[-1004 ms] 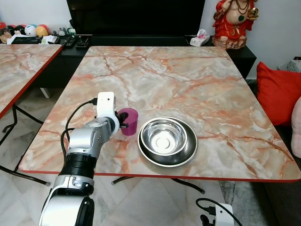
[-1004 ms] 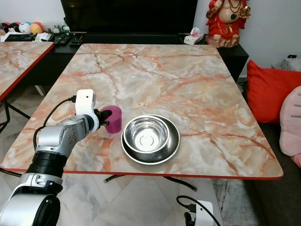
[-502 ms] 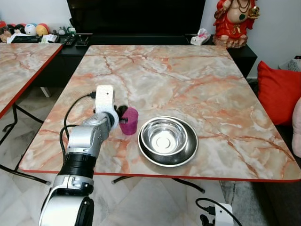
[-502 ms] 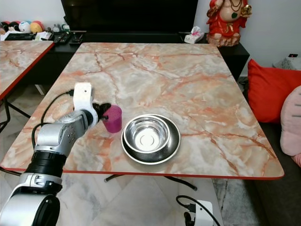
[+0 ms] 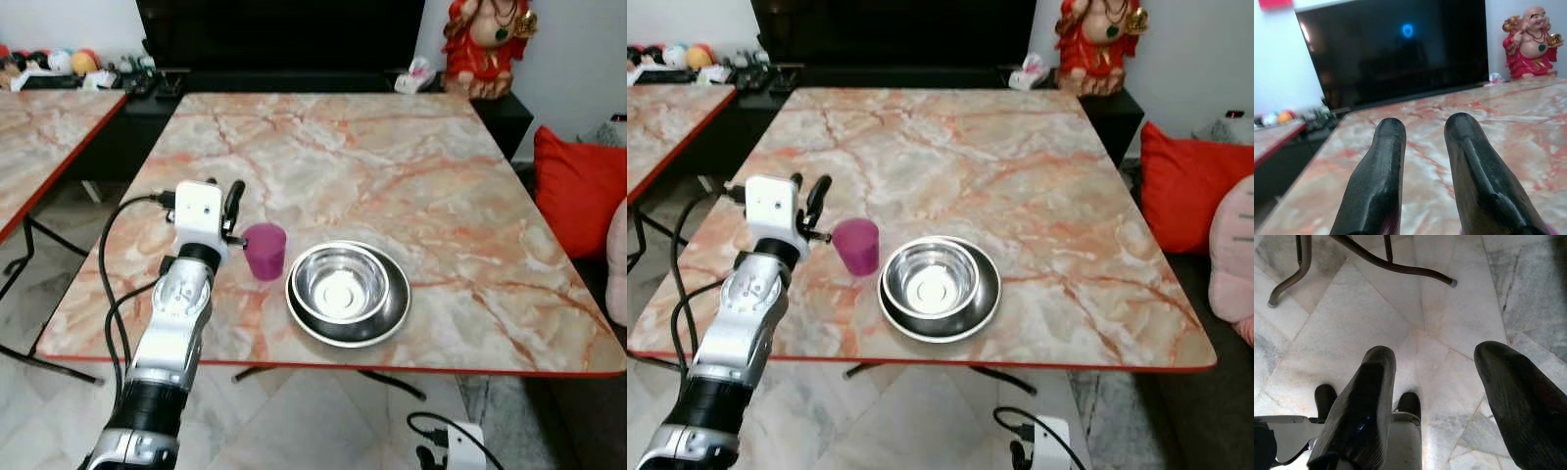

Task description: Setting the table

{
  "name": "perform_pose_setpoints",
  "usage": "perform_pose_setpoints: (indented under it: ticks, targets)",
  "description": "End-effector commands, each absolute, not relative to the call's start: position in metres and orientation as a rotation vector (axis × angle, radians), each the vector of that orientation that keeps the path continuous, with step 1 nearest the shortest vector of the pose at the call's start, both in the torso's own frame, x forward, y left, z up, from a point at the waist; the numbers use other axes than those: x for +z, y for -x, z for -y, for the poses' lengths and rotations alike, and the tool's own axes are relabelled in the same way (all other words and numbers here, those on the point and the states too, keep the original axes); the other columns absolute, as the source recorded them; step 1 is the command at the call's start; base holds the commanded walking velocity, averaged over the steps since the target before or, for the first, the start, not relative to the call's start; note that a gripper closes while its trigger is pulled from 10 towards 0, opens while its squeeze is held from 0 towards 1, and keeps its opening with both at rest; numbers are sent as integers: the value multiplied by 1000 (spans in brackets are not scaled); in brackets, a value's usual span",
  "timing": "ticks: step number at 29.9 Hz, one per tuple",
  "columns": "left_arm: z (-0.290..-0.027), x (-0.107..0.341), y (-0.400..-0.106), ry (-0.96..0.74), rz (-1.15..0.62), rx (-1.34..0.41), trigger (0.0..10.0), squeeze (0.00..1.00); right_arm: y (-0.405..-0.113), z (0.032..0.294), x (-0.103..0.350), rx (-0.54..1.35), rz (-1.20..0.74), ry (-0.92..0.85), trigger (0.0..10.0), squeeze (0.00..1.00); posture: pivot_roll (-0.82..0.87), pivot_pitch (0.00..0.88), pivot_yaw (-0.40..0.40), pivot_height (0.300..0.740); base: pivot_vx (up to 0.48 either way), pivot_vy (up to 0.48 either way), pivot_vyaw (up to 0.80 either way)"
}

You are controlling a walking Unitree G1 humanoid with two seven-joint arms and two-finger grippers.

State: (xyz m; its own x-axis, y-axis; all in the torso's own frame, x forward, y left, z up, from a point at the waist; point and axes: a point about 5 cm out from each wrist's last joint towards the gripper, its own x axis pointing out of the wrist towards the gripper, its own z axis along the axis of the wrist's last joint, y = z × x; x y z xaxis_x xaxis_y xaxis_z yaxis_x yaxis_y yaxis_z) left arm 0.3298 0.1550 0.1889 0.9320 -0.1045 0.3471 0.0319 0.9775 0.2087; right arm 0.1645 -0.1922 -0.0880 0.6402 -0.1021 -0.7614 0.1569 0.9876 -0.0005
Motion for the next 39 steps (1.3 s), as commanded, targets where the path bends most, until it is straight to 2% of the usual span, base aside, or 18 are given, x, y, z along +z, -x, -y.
perform_pose_setpoints:
  ticks: [1,8,13,20,29,39]
  targets:
    - [-155,187,-326,-253,402,-75,10000,0,-160,194,-90,-162,-872,-69,10000,0,-23,14,14,740,0,0,0]
    - [-159,172,-314,-347,413,-85,10000,0,-157,196,-90,-170,-874,-68,10000,0,-28,4,18,740,0,0,0]
    - [-172,152,-297,-385,404,-64,10000,0,-154,198,-91,-180,-873,-73,10000,0,-23,0,22,740,0,0,0]
    - [-186,136,-283,-341,360,52,10000,0,-152,200,-91,-183,-878,-68,10000,0,-29,0,14,740,0,0,0]
    - [-179,133,-286,-276,353,67,10000,0,-151,203,-91,-185,-884,-62,10000,0,-32,0,10,740,0,0,0]
    - [-180,135,-287,-274,356,81,10000,0,-155,200,-91,-174,-878,-66,10000,0,-21,0,10,740,0,445,0]
